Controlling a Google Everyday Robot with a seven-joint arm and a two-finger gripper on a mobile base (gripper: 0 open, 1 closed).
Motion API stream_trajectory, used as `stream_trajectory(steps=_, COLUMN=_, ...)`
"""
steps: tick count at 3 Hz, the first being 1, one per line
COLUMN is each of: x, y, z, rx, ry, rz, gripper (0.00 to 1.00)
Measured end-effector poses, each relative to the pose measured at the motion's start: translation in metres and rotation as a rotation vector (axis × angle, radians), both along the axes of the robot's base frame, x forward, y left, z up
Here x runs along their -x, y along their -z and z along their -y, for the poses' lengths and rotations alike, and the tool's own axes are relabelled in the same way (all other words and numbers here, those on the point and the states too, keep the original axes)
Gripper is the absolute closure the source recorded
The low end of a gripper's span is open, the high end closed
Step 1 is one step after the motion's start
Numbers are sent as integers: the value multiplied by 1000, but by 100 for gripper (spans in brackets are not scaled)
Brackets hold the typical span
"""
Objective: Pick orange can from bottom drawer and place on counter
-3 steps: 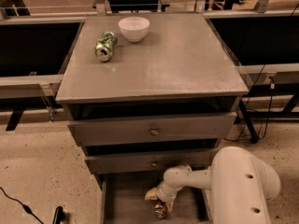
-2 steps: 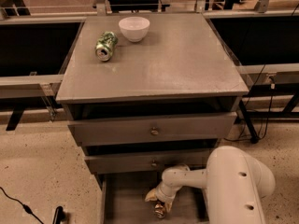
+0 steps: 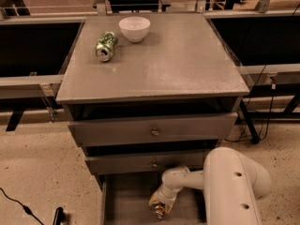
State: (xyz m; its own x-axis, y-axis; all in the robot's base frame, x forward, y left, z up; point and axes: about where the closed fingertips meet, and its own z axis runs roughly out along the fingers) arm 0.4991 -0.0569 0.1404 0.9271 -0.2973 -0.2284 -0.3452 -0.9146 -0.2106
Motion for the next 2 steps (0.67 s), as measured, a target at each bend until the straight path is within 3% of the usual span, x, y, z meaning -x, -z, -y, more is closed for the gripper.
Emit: stream_trajectory(steps=2, x=0, y=9, z=3, rx=12, ry=3, rz=-20, gripper=78)
